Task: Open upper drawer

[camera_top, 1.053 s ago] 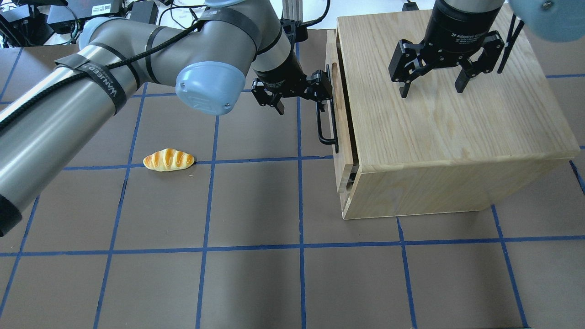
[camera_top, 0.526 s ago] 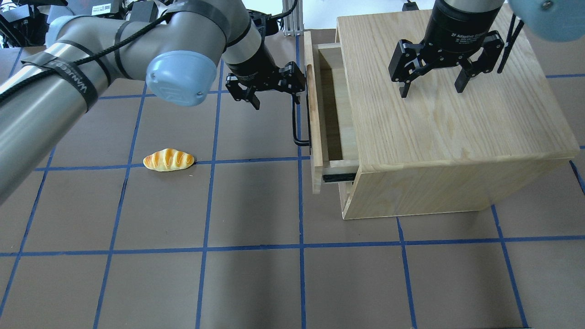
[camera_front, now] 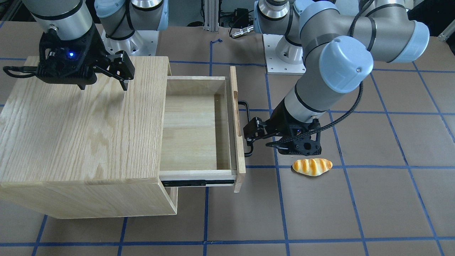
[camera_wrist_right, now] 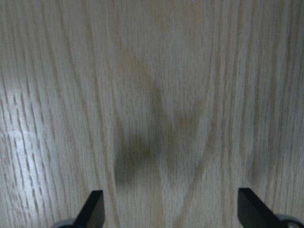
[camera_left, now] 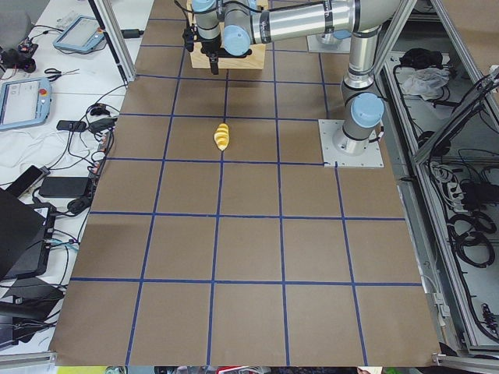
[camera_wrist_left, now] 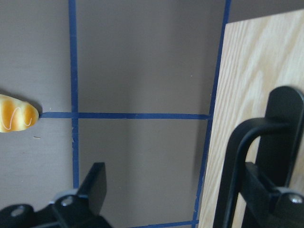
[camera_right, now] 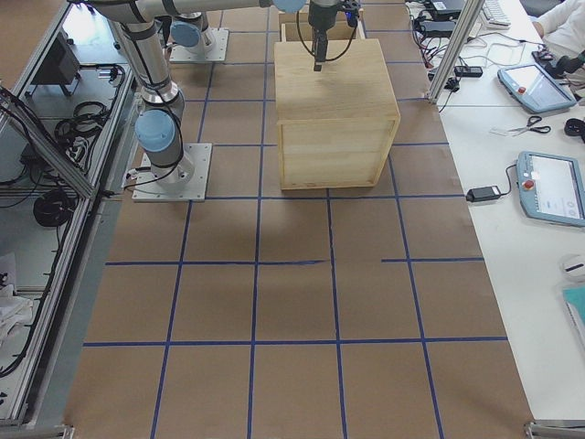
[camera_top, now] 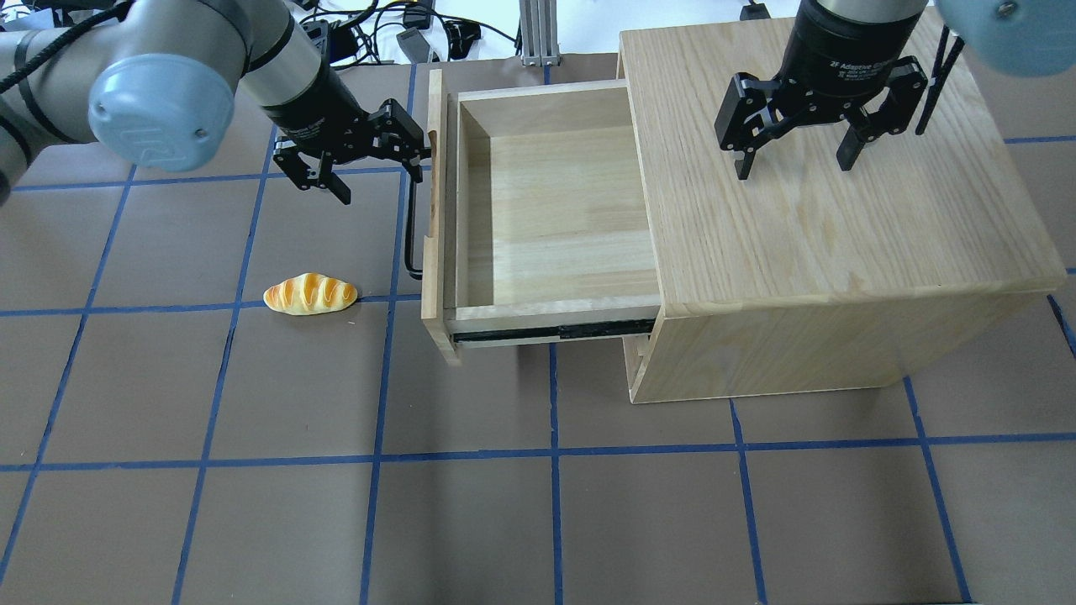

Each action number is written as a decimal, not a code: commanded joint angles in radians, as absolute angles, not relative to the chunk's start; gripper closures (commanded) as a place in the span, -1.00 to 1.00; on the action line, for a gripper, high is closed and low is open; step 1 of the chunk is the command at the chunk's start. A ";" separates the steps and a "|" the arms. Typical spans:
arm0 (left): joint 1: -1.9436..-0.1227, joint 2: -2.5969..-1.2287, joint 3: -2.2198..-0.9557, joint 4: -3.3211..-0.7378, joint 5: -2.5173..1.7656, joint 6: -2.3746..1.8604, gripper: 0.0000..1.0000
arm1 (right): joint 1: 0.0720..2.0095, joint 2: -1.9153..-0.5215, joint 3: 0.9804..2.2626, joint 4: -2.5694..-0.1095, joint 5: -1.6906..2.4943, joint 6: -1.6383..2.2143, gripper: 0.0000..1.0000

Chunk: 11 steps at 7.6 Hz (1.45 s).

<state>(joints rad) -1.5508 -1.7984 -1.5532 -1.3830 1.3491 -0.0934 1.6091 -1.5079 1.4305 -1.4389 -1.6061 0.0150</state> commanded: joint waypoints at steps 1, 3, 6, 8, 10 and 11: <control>-1.532 -1.755 -1.543 -1.455 1.423 -0.083 -1.00 | 1.609 -1.508 1.430 -1.439 -1.606 0.015 -1.00; -1.542 -1.656 -1.520 -1.550 1.466 -0.090 -1.00 | 1.609 -1.508 1.430 -1.439 -1.606 0.015 -1.00; -1.575 -1.539 -1.537 -1.572 1.542 -0.095 -1.00 | 1.609 -1.508 1.430 -1.439 -1.606 0.015 -1.00; -1.583 -1.510 -1.555 -1.578 1.577 -0.092 -1.00 | 1.609 -1.508 1.431 -1.439 -1.606 0.014 -1.00; -1.585 -1.505 -1.557 -1.580 1.577 -0.087 -1.00 | 1.609 -1.508 1.431 -1.439 -1.606 0.015 -1.00; -1.585 -1.505 -1.557 -1.580 1.577 -0.087 -1.00 | 1.609 -1.508 1.430 -1.439 -1.606 0.015 -1.00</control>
